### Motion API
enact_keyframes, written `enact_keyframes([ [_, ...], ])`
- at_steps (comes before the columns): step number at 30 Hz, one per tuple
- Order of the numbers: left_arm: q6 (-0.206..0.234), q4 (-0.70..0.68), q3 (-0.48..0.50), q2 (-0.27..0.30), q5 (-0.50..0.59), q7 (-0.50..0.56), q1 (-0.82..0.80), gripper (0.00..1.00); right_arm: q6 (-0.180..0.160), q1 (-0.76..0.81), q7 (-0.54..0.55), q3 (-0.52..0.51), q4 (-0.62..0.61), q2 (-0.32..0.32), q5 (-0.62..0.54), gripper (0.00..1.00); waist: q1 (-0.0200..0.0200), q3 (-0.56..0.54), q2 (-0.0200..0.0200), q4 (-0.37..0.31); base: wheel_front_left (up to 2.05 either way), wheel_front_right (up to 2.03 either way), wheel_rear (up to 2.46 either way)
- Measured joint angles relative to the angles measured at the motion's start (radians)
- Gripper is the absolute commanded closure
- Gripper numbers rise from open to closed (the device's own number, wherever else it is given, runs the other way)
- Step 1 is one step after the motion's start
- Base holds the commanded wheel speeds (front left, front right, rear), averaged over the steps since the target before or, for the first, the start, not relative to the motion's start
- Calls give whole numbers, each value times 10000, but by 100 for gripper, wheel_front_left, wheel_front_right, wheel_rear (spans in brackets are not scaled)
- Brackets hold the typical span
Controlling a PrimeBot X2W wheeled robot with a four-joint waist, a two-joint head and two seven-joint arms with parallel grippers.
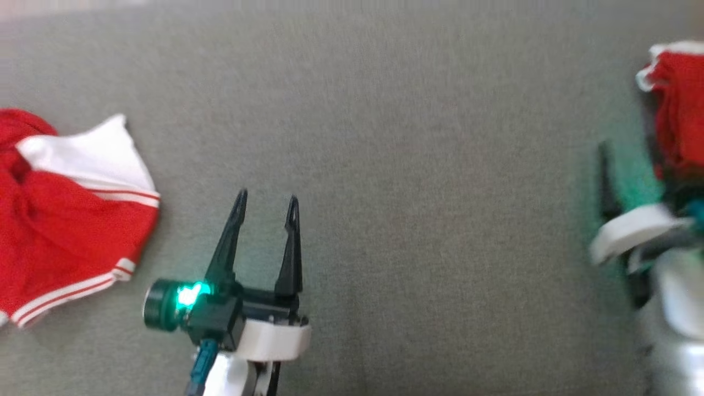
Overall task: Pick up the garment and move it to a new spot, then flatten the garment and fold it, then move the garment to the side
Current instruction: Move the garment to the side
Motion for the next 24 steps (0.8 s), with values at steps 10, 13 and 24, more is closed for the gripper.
enact_keyframes([
  [10,161,134,40,2,-418,0,1357,0,0,2948,-2,2704,-2347,1193,3392,0,-1,-1910,0,266,0,0,0],
  [13,314,84,236,6,-416,0,1818,0,0,3675,0,2729,-3183,1252,3559,0,-1,-2368,0,288,0,0,0],
  [24,539,-660,903,15,-128,2,2953,0,0,5562,-31,1465,-5837,1649,2686,0,0,-3499,1,268,0,0,0],
])
